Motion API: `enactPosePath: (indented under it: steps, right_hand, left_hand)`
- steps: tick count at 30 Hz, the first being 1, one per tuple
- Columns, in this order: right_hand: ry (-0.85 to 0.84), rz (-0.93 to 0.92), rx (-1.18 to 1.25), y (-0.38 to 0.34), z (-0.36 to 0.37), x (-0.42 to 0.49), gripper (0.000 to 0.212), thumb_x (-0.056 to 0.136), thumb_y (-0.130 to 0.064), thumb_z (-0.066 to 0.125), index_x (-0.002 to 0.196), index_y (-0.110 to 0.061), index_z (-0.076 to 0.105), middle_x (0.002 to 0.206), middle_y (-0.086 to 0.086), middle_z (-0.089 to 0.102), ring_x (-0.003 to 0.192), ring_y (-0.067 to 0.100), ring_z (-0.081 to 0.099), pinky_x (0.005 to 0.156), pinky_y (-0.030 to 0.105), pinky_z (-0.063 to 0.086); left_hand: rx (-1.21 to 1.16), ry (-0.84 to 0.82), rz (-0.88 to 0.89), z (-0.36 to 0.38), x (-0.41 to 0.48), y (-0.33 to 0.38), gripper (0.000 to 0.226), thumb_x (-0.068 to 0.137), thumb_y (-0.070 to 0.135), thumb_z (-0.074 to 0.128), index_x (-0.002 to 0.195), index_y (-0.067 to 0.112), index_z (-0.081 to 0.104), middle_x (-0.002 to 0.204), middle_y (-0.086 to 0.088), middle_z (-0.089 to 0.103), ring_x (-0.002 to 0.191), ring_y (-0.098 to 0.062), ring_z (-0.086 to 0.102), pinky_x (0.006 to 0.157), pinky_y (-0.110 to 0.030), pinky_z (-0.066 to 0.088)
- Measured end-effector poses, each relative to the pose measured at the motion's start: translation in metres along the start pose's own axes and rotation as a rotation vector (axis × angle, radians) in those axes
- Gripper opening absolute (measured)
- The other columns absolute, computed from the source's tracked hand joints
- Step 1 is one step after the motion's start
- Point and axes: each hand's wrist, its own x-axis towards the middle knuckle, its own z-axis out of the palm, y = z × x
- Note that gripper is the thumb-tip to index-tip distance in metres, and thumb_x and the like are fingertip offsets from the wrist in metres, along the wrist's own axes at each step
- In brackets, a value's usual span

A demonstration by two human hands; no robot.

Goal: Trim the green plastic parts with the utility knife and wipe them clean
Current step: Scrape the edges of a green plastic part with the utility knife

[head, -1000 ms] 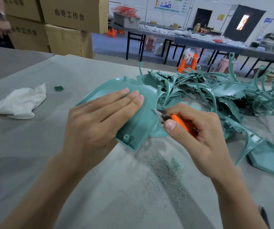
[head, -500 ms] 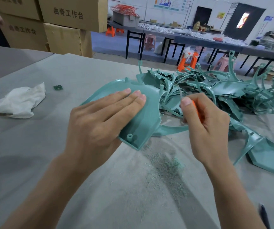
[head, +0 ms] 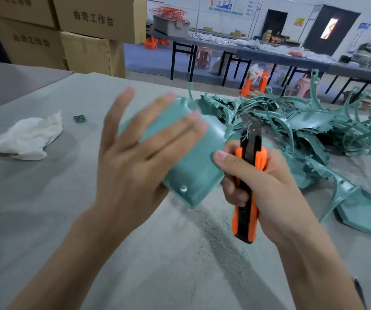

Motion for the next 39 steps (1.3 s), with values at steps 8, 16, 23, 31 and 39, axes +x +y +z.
enactPosePath:
  steps: [8,16,23,31,39]
  right_hand:
    - [0.207,-0.096,0.089,-0.002,-0.007,0.003,0.028,0.082,-0.017,0.066,0.056,-0.026,0.060,0.050,0.001,0.055,0.040,0.009,0.030,0.041,0.018,0.029]
    - [0.048,-0.073,-0.039,0.002,0.000,0.002,0.025,0.086,-0.018,0.065,0.061,-0.017,0.059,0.047,0.005,0.052,0.040,0.012,0.032,0.043,0.026,0.023]
    - [0.237,-0.104,0.022,0.003,-0.018,0.006,0.020,0.086,-0.024,0.063,0.069,-0.016,0.070,0.054,0.003,0.055,0.042,0.011,0.032,0.042,0.019,0.026]
    - [0.079,-0.107,0.015,0.011,-0.007,0.006,0.014,0.071,-0.016,0.076,0.065,-0.026,0.068,0.055,-0.005,0.056,0.040,0.009,0.033,0.043,0.026,0.023]
    - [0.125,-0.170,0.038,0.021,-0.005,0.008,0.027,0.088,-0.022,0.062,0.061,-0.027,0.067,0.052,0.001,0.046,0.043,0.013,0.031,0.045,0.022,0.029]
  left_hand:
    - [-0.966,-0.037,-1.240,0.002,0.010,0.009,0.024,0.080,0.039,0.067,0.090,0.019,0.059,0.073,-0.001,0.058,0.056,-0.015,0.053,0.049,-0.030,0.043]
    - [-1.359,-0.288,-1.330,0.001,0.009,0.023,0.041,0.082,0.036,0.065,0.116,0.014,0.065,0.104,-0.020,0.068,0.084,-0.050,0.058,0.064,-0.053,0.047]
    - [-1.352,-0.167,-1.266,-0.007,0.011,0.018,0.030,0.076,0.022,0.067,0.105,0.026,0.073,0.110,0.006,0.072,0.102,-0.015,0.069,0.082,-0.031,0.057]
    - [-1.363,-0.204,-1.244,-0.007,0.016,0.023,0.042,0.084,0.020,0.061,0.126,0.013,0.060,0.123,-0.010,0.066,0.111,-0.036,0.062,0.100,-0.060,0.042]
    - [-1.337,-0.171,-1.297,-0.005,0.017,0.028,0.038,0.082,0.024,0.064,0.119,0.015,0.065,0.117,-0.012,0.068,0.107,-0.044,0.062,0.094,-0.071,0.040]
